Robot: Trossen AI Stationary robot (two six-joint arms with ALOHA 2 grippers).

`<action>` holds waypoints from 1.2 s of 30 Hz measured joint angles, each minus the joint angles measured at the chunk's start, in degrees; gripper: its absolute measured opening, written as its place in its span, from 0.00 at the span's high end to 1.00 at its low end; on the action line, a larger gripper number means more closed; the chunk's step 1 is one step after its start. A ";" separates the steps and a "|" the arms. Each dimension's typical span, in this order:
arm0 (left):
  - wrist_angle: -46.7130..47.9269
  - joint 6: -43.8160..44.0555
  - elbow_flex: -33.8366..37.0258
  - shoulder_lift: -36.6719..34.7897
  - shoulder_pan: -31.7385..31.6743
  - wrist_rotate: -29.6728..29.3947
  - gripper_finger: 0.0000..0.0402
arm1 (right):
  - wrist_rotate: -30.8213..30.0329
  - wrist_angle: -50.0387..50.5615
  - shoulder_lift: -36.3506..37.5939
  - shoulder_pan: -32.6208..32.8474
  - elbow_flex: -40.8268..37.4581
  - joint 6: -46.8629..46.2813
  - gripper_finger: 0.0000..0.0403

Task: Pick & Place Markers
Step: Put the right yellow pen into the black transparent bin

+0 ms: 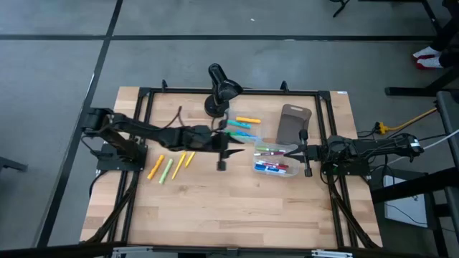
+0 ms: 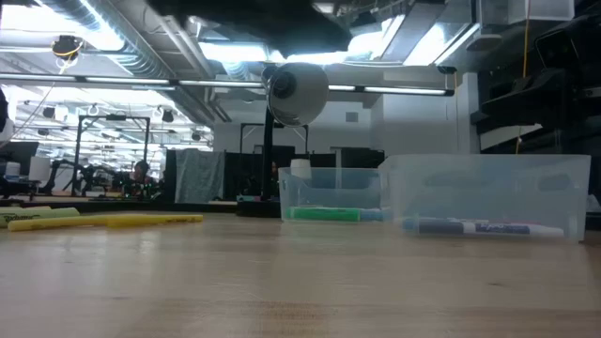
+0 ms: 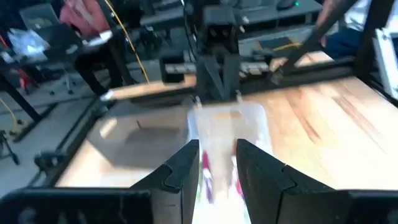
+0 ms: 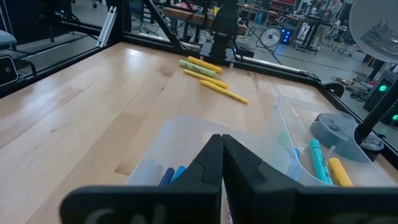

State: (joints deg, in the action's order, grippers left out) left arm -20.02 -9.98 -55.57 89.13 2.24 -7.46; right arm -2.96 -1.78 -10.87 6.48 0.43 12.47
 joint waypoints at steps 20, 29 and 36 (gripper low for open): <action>11.85 8.97 26.16 -29.93 5.26 -4.94 0.76 | 0.02 0.07 0.02 0.00 0.00 0.00 0.98; 18.55 17.26 26.13 -29.97 7.43 -4.93 0.76 | 0.02 0.08 0.00 0.00 0.00 0.00 0.98; 21.65 27.29 26.11 -30.00 8.22 -4.99 0.77 | 0.02 0.08 0.02 0.00 0.00 0.00 0.98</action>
State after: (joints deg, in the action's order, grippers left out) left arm 1.63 17.31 -29.45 59.13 10.47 -12.45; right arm -2.94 -1.69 -10.85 6.48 0.43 12.47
